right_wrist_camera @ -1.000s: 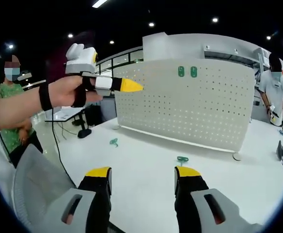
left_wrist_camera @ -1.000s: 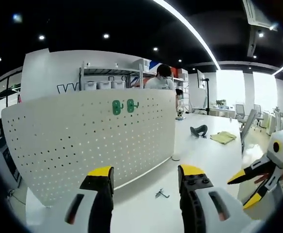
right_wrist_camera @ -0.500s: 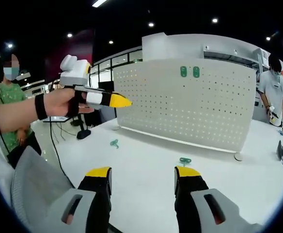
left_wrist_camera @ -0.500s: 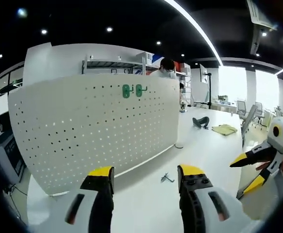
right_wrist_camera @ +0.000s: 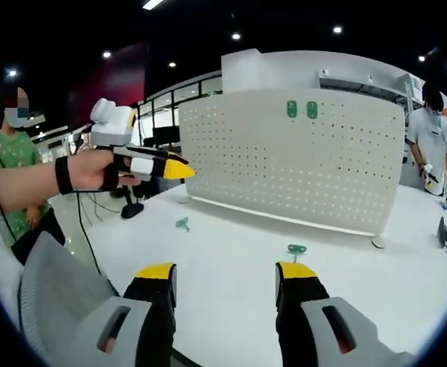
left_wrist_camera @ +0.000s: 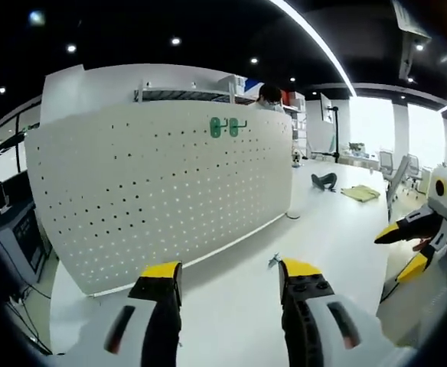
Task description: Insert the hook assembly into the mounting plate slot until the hook locks in place.
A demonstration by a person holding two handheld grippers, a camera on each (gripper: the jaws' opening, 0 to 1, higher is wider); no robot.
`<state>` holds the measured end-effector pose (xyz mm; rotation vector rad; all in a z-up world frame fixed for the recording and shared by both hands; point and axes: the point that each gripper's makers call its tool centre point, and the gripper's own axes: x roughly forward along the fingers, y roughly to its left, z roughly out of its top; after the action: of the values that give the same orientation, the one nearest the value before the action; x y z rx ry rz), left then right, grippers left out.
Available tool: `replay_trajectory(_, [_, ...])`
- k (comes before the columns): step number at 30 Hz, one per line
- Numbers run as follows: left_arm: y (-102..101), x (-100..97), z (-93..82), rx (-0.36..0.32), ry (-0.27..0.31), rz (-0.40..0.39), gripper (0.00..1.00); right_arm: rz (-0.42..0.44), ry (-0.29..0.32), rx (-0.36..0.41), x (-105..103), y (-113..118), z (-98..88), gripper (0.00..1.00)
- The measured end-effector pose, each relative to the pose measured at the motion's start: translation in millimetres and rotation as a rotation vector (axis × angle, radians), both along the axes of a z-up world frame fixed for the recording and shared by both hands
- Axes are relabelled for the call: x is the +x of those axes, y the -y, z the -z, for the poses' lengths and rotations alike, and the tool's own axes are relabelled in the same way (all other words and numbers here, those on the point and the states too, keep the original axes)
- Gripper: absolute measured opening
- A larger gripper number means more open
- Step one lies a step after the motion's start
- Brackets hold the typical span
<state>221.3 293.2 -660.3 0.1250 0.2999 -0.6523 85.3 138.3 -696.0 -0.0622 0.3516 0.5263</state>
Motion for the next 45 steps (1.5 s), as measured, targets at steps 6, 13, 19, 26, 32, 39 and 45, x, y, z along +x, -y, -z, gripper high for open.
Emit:
replay_trajectory(6, [-20, -0.3, 17.5, 0.013, -0.032, -0.03, 0.51, -0.003, -0.015, -0.006, -1, -2, 4.2, 0.52])
replay_trajectory(13, [-37, 0.6, 32.2, 0.065, -0.028, -0.057, 0.5, 0.001, -0.022, -0.007, 2, -7, 6.3, 0.52])
replay_trajectory(19, [-48, 2.7, 47.8, 0.06, -0.059, -0.081, 0.48, 0.003, -0.023, -0.008, 3, -9, 5.7, 0.52])
replay_trajectory(26, [-58, 2.8, 60.7, 0.067, -0.075, -0.101, 0.45, 0.013, -0.04, -0.01, 0, -8, 11.4, 0.52])
replay_trajectory(32, [-71, 3.0, 78.0, 0.095, -0.109, -0.124, 0.45, 0.011, -0.05, -0.016, -2, -10, 14.0, 0.51])
replay_trajectory(39, [-87, 4.0, 98.8, 0.106, -0.156, -0.158, 0.43, 0.02, -0.056, -0.023, -1, -8, 15.0, 0.51])
replay_trajectory(45, [-98, 10.8, 107.9, 0.109, -0.153, -0.19, 0.36, 0.026, -0.068, -0.03, -1, -6, 16.9, 0.51])
